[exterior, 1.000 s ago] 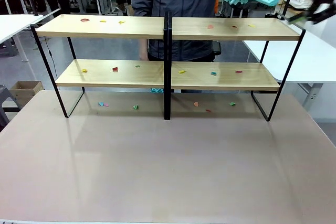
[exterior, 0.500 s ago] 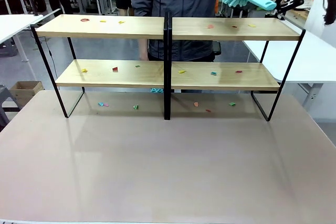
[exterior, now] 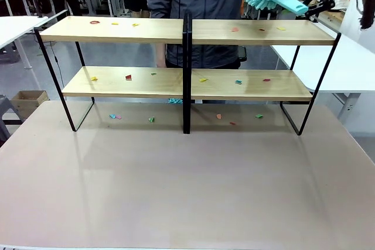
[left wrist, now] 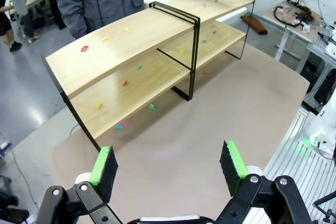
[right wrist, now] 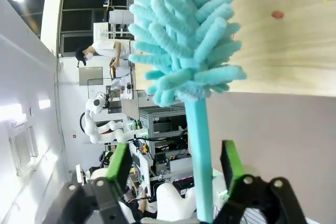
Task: Clean the shelves.
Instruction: Pick up the Duster when the human hands it over.
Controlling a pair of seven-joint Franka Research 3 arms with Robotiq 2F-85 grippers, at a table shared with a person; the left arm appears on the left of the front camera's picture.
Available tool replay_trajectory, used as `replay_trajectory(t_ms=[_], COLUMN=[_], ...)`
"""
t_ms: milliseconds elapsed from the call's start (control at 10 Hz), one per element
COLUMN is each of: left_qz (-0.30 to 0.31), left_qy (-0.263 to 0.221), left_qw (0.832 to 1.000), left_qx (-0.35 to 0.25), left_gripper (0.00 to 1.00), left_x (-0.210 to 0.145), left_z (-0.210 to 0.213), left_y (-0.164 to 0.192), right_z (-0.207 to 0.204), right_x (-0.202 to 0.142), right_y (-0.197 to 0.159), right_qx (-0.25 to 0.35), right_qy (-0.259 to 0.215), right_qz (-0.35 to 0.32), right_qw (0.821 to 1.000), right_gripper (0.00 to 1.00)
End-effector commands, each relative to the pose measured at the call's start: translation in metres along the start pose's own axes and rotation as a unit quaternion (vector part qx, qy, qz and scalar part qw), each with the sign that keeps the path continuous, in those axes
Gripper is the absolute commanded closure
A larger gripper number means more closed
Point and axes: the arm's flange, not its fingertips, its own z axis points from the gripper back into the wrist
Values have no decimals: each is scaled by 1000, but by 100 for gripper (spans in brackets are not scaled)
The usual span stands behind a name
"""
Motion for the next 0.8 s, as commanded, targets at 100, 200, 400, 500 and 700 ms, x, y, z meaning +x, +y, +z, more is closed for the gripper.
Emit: replay_trajectory(t_ms=[100, 200, 400, 500, 700], left_qz=[1, 1, 1, 1, 1], left_qy=[-1, -1, -1, -1, -1], left_qw=[1000, 1000, 1000, 1000, 1000], left_qx=[5, 5, 5, 5, 5], left_gripper=[0, 0, 0, 0, 0], left_x=[0, 0, 0, 0, 0], left_z=[2, 2, 2, 2, 2], left_y=[-1, -1, -1, -1, -1], right_z=[6, 8, 10, 10, 14], right_x=[-3, -4, -6, -6, -7], right_y=[-1, -2, -5, -5, -6], right_qx=[17, 18, 18, 20, 22], right_qy=[3, 5, 16, 17, 20], right_qz=[4, 3, 0, 1, 6], right_qw=[1000, 1000, 1000, 1000, 1000], right_gripper=[100, 74, 100, 100, 100])
